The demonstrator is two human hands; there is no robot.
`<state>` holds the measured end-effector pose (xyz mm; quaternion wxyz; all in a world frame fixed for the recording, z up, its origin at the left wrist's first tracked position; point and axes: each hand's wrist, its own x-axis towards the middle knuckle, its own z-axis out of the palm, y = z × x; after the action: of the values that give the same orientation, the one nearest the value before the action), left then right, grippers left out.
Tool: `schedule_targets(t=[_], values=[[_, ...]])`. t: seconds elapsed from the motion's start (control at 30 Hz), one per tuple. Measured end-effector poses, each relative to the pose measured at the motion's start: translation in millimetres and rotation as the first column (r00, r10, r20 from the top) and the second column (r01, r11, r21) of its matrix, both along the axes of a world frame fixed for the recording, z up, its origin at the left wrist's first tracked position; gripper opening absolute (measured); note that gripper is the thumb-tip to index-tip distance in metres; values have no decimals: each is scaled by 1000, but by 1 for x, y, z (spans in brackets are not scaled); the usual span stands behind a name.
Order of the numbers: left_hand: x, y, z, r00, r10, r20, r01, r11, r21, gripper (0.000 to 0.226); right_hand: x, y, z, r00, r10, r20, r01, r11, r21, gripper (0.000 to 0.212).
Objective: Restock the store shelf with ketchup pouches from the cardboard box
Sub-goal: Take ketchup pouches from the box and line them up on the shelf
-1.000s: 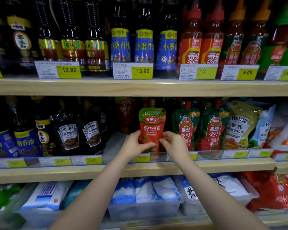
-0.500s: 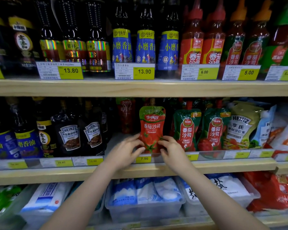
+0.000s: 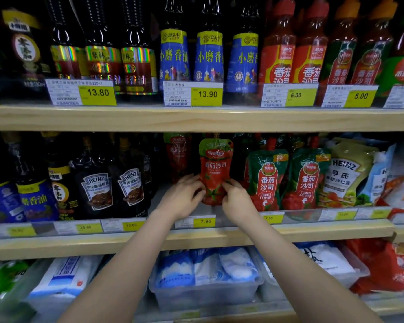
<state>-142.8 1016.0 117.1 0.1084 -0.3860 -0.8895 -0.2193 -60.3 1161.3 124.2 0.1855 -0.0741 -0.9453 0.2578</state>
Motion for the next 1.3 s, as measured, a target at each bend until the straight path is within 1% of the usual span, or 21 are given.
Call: schedule_targets(t=[0.1, 0.17, 0.23, 0.33, 0.43, 0.53, 0.6, 0.7, 0.77, 0.83, 0.9, 1.03, 1.07, 1.13, 1.23, 1.3], values=[[20, -5, 0, 998, 13, -61, -6, 994, 113, 26, 17, -3, 8, 997, 61, -42, -61, 998, -4, 44], [45, -14, -7, 991, -59, -119, 82, 978, 193, 26, 38, 0, 13, 987, 130, -92, -131, 991, -5, 44], [75, -27, -21, 975, -161, -152, 192, 957, 216, 27, 66, 6, 13, 978, 181, -105, -183, 983, -10, 41], [115, -39, -51, 962, -256, -95, 271, 938, 216, 26, 108, 15, -5, 975, 211, -74, -213, 977, -31, 34], [145, -38, -91, 960, -281, -1, 278, 947, 164, 27, 141, 21, -47, 978, 205, 44, -201, 976, -79, 34], [160, -34, -138, 961, -260, 91, 252, 964, 86, 32, 169, 26, -99, 969, 174, 177, -144, 975, -172, 35], [167, -32, -169, 962, -228, 148, 231, 973, 0, 40, 186, 29, -132, 954, 159, 255, -99, 968, -232, 37], [176, -26, -209, 963, -191, 192, 221, 964, -146, 53, 207, 36, -174, 944, 112, 310, -13, 952, -304, 34], [180, -20, -228, 964, -196, 180, 236, 942, -238, 61, 220, 41, -198, 933, 65, 354, 64, 938, -340, 34], [184, -14, -242, 976, -186, 110, 211, 927, -309, 68, 232, 45, -220, 906, 30, 423, 134, 926, -352, 35], [185, -11, -253, 985, -160, 71, 174, 932, -319, 72, 242, 48, -240, 871, 7, 492, 201, 907, -369, 40], [183, -5, -274, 992, -124, -8, 113, 929, -353, 77, 254, 48, -278, 772, 2, 636, 318, 865, -388, 59], [182, -3, -277, 993, -118, -16, 104, 929, -355, 80, 256, 47, -287, 743, 9, 669, 337, 859, -385, 60], [181, -1, -283, 993, -112, -38, 91, 930, -356, 84, 256, 43, -301, 693, 25, 721, 365, 850, -380, 56], [180, -1, -289, 992, -114, -62, 84, 931, -356, 89, 254, 38, -318, 634, 100, 767, 427, 781, -456, 58], [179, -1, -291, 990, -119, -76, 85, 932, -351, 91, 251, 36, -326, 615, 129, 778, 453, 750, -483, 58]])
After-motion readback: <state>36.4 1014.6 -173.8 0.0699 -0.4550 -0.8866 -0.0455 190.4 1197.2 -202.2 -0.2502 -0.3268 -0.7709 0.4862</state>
